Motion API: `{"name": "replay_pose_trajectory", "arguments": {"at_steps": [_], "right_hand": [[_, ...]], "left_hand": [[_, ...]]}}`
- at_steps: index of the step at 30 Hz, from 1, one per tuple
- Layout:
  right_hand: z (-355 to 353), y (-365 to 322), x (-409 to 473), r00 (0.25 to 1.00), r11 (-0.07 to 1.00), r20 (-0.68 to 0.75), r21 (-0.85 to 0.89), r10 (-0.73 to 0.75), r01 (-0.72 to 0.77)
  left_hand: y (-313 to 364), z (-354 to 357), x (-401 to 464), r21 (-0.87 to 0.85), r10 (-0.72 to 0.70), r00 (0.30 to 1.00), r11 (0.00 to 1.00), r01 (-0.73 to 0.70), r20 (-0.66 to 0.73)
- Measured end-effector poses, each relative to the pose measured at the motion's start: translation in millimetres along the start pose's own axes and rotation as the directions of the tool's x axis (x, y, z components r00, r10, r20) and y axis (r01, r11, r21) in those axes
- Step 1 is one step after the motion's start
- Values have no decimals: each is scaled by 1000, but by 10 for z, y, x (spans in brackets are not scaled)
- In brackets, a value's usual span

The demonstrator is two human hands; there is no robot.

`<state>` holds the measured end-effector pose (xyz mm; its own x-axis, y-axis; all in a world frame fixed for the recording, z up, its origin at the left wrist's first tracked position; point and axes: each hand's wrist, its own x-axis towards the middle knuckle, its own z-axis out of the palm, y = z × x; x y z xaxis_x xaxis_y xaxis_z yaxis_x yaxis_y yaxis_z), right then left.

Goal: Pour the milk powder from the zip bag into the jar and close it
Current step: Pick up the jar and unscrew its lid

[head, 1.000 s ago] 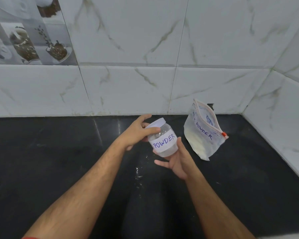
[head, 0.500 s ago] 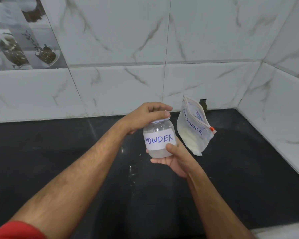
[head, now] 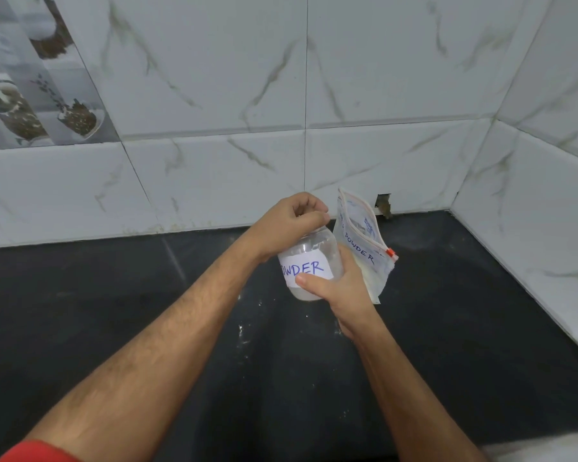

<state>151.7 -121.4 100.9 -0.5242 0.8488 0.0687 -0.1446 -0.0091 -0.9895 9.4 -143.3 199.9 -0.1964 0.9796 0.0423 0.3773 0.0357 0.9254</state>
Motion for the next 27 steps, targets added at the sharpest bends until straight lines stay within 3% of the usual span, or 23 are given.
{"name": "replay_pose_trajectory", "arguments": {"at_steps": [4,8,11,16,21,27], "right_hand": [[2,-5,35,999,998,-18,-61,-29,27],[12,-36,83,998,997,54,-73,12,-8],[-49,19,80,995,996,88,-87,37,-29],[-152,140,76,999,982,-11,-182,41,-42],[-177,188,48,999,972,-10,-232,45,-46],[-78,226,-23,999,959,33,-283,17,-7]], "left_hand": [[69,-13,-21,28,17,999,999,-16,-36],[107,-88,-28,28,-14,998,1000,15,-53],[35,-126,-93,-55,-53,998,997,52,-21],[-244,-270,-244,-265,-144,989,953,148,35],[-387,-284,-316,-300,-152,987,945,130,-51],[-404,-193,-349,-376,-121,992,919,120,22]]}}
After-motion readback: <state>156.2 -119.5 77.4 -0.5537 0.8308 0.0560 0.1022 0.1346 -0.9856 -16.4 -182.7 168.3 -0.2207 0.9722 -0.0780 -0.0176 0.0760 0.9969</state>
